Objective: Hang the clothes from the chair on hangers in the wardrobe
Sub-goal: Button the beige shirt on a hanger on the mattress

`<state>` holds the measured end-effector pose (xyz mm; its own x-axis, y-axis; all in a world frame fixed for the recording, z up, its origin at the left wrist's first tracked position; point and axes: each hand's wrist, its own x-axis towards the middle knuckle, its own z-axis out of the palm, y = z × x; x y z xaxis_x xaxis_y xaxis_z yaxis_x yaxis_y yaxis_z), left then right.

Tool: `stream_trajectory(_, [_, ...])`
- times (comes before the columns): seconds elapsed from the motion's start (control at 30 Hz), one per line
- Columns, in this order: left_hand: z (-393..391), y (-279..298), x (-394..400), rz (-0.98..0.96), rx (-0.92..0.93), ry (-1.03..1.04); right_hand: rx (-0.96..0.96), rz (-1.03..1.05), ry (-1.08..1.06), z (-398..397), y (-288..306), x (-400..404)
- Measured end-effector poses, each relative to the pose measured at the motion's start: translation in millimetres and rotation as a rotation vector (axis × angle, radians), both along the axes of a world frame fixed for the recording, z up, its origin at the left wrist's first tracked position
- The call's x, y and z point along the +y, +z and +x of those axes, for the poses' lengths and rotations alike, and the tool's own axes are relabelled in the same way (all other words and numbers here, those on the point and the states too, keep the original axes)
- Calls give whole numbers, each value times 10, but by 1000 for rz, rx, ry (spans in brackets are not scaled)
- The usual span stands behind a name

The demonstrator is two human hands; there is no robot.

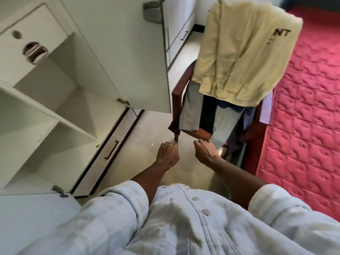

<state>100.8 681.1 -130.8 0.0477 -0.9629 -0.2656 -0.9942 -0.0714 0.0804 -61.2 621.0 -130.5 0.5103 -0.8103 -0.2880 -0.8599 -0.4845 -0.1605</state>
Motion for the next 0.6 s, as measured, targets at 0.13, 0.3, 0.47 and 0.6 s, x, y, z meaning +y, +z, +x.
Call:
stream_trajectory(0.13, [-266, -17, -186, -20, 12, -41, 5, 36, -112, -315, 16, 48])
stream_trajectory(0.3, [-368, -149, -438, 19, 18, -90, -30, 156, -306, -560, -96, 50])
stream_trajectory(0.47, [-383, -217, -829, 86, 74, -176, -24, 190, -454, -650, -143, -200])
stream_trajectory(0.6, [-291, -213, -1451, 98, 118, -190, -37, 180, -519, -635, -158, -661])
